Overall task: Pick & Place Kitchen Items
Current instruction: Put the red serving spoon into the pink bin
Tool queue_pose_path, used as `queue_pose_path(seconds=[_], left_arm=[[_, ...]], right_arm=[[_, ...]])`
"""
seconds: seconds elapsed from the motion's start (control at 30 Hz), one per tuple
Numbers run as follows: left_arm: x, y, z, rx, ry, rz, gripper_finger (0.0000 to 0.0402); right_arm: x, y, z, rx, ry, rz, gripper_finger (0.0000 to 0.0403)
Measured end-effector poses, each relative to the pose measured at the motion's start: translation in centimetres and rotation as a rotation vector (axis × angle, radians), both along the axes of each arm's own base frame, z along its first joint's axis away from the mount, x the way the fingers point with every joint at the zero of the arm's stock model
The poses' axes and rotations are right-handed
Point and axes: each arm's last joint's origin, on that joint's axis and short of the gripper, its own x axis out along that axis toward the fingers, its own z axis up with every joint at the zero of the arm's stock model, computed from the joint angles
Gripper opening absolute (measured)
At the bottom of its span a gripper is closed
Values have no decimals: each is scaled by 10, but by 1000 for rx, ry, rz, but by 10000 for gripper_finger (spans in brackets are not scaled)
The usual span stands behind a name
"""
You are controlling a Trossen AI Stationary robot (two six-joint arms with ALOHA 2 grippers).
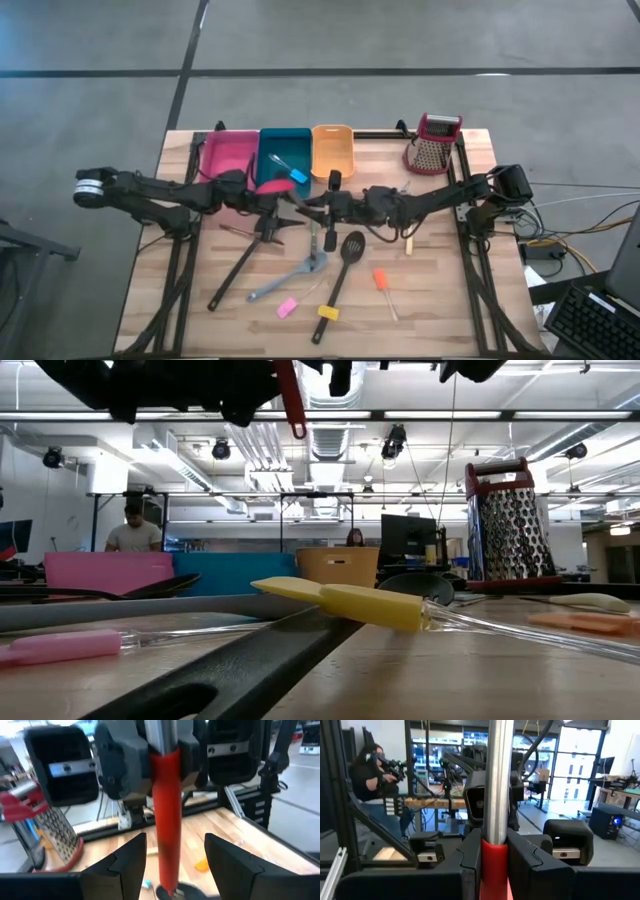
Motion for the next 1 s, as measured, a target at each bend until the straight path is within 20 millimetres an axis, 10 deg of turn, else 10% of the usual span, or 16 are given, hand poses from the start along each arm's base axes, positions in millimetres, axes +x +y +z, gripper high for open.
queue_pose_path(seconds=[0.73,1.0], left_arm=[[16,0,3,-4,-71,-19,199],[14,0,6,-15,-45,-55,57]], right_arm=[[4,2,1,-20,-93,44,47],[3,2,-1,-29,-81,42,47]])
